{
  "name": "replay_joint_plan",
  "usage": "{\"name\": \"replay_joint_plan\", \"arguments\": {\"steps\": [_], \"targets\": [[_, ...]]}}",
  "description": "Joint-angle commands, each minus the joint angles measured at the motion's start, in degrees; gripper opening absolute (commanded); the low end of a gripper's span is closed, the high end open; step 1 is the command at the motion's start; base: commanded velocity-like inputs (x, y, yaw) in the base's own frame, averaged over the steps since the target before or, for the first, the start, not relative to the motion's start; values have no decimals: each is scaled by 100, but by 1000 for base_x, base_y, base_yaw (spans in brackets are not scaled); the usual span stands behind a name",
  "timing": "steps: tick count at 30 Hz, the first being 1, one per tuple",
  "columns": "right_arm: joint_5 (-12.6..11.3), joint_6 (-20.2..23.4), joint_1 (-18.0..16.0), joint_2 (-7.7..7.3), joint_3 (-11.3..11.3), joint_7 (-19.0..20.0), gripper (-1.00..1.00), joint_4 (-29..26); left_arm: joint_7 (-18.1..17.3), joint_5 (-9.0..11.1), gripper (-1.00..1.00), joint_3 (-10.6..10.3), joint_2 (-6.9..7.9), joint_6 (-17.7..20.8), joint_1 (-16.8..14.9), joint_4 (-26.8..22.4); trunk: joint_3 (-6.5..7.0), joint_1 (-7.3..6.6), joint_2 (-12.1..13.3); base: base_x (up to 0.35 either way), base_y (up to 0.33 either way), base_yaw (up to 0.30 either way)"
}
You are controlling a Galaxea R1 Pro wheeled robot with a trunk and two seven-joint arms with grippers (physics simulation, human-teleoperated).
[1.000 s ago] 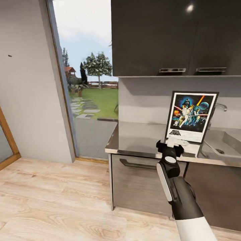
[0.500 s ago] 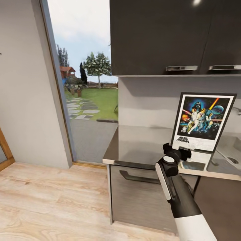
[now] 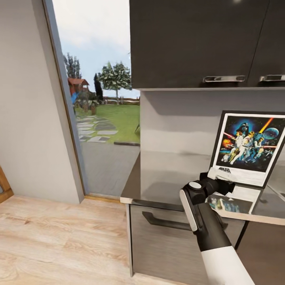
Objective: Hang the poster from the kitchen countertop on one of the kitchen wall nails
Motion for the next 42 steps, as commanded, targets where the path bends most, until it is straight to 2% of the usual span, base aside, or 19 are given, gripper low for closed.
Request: {"name": "replay_joint_plan", "arguments": {"steps": [1, 9, 11, 13, 16, 18, 27, 42], "targets": [[-67, 46, -7, -1, 8, -41, 100, -3, -2, -2, 100, 5, 0, -11, 2, -6, -5, 3, -3, 284, 87, 0], [-133, 42, -10, 0, 3, -63, 100, 6, 1, -1, 100, 7, 0, -12, 2, -6, -5, 3, -3, 312, 106, 0], [-135, 15, -10, 0, 4, -221, 100, 65, 0, -1, 100, 7, 0, -12, 2, -6, -5, 3, -3, 186, 65, 0], [-214, -423, -140, 16, 7, -1015, 100, 503, 1, -4, 100, 7, 0, -12, 2, -6, -5, 3, -3, 69, 24, 0], [-470, -889, -357, 35, 9, -1624, 100, 1109, 2, -2, 100, 7, 0, -13, 2, -6, -5, 3, -3, 30, 10, 0], [-542, -1004, -412, 39, 9, -1770, 100, 1262, 0, -2, 100, 7, 0, -13, 2, -6, -5, 3, -3, 12, 4, 0], [-618, -1115, -471, 43, 9, -1912, 100, 1406, 2, -1, 100, 9, 0, -13, 2, -6, -5, 3, -3, 26, 1, 0], [-626, -1124, -476, 37, 161, -1922, 100, 1414, 2, -1, 100, 93, 0, -13, 2, -6, -5, 3, -3, 189, 0, 0]]}}
